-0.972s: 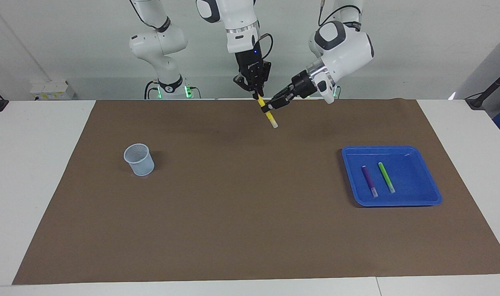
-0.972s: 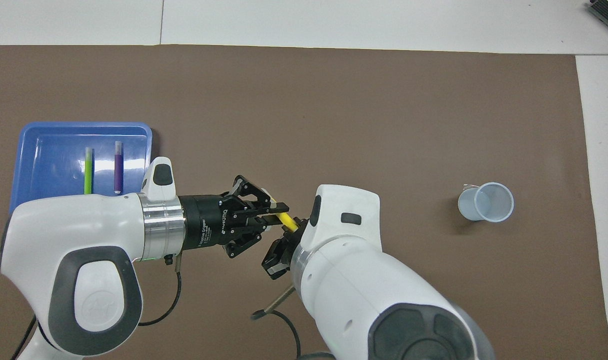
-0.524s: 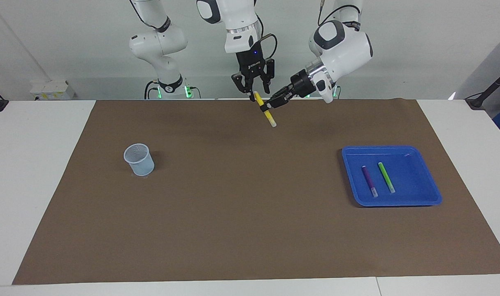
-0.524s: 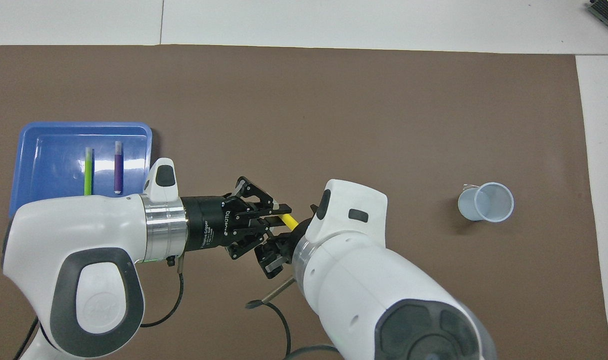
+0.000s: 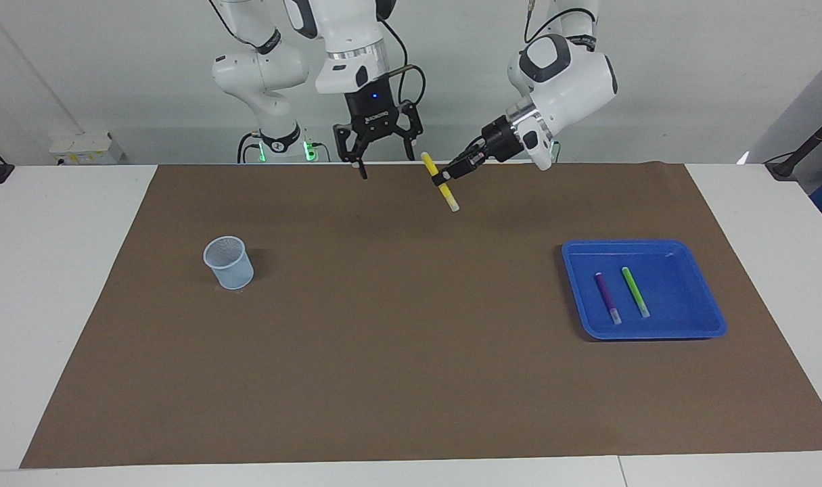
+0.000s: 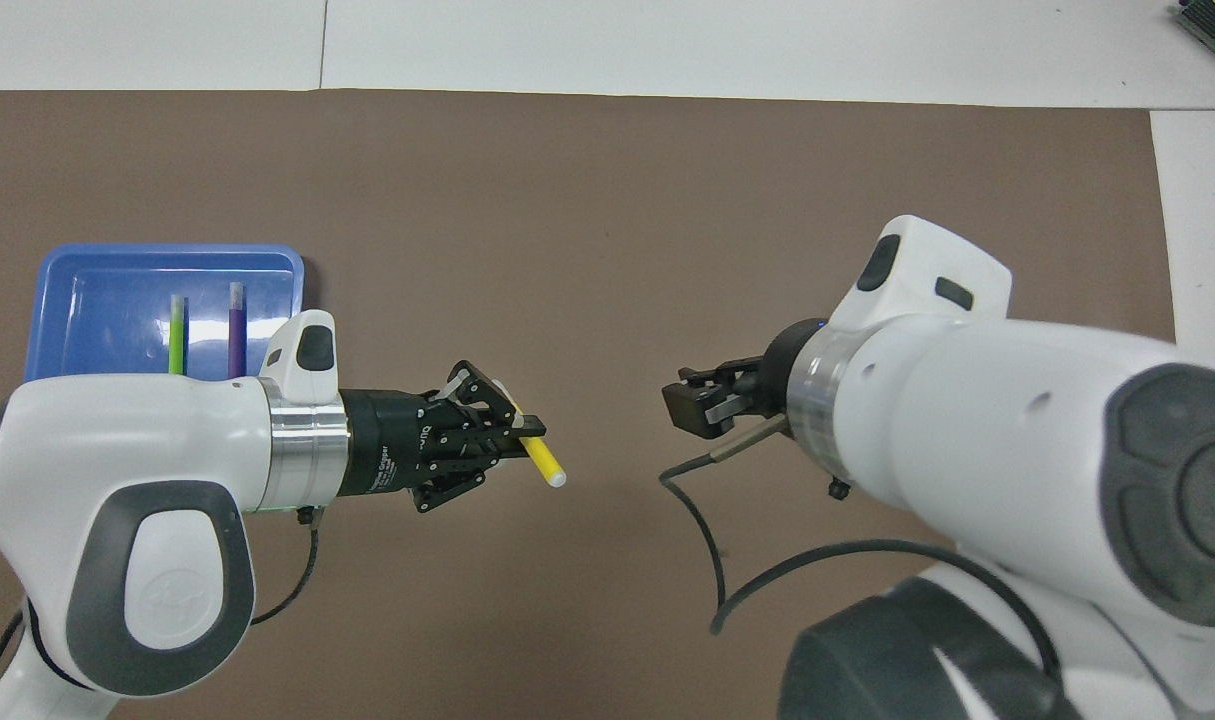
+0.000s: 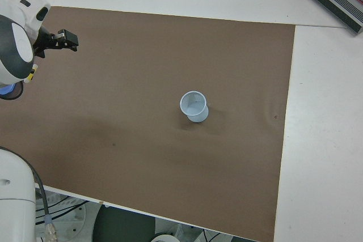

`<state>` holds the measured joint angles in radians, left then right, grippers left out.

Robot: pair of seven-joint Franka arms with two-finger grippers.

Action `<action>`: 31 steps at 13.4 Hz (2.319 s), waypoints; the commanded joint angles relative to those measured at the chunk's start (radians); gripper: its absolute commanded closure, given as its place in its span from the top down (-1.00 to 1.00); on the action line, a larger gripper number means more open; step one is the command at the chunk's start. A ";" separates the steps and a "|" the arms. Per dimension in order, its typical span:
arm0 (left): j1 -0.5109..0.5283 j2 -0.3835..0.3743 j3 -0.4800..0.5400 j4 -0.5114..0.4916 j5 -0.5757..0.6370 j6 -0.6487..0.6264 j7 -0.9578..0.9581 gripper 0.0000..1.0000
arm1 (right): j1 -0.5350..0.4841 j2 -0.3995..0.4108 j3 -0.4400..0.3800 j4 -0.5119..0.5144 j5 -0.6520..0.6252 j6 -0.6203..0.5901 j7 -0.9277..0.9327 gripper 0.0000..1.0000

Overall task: Right arm passes pens to left for tray arrangement
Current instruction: 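Open the right gripper and withdraw it while the left gripper holds the pen, then carry the yellow pen to the blue tray with the left gripper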

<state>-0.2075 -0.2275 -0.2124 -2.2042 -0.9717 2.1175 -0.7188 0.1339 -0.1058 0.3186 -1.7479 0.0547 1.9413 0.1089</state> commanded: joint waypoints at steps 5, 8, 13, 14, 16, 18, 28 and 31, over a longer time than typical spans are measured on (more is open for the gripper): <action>0.242 -0.023 0.008 0.044 0.397 -0.338 0.400 -1.00 | -0.236 0.011 0.010 0.013 0.010 -0.177 -0.051 1.00; 0.339 -0.015 0.008 0.047 0.594 -0.360 0.615 -1.00 | -0.341 0.021 0.008 0.001 0.010 -0.223 -0.055 1.00; 0.470 0.089 0.008 0.096 0.865 -0.318 0.924 -1.00 | -0.337 0.080 -0.027 0.014 -0.030 -0.226 -0.055 1.00; 0.497 0.127 0.008 0.110 0.911 -0.283 0.974 -1.00 | -0.256 0.072 -0.111 0.013 -0.059 -0.260 -0.061 1.00; 0.536 0.183 0.008 0.133 0.967 -0.225 1.021 -1.00 | -0.206 0.037 -0.157 -0.066 -0.052 -0.251 -0.060 1.00; 0.554 0.240 0.010 0.162 1.016 -0.177 1.035 -1.00 | -0.195 0.025 -0.191 -0.065 -0.047 -0.242 -0.055 1.00; 0.665 0.508 0.008 0.279 1.045 0.109 0.962 -1.00 | -0.217 0.017 -0.216 -0.062 -0.047 -0.266 -0.063 1.00; 0.651 0.517 0.010 0.241 1.045 0.194 0.841 -1.00 | -0.217 0.034 -0.226 0.000 -0.053 -0.327 -0.058 1.00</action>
<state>0.4518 0.2869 -0.1924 -1.9424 0.0654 2.2547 0.2138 -0.0735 -0.0659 0.0965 -1.7787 0.0139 1.6634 0.0687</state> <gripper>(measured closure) 0.806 0.000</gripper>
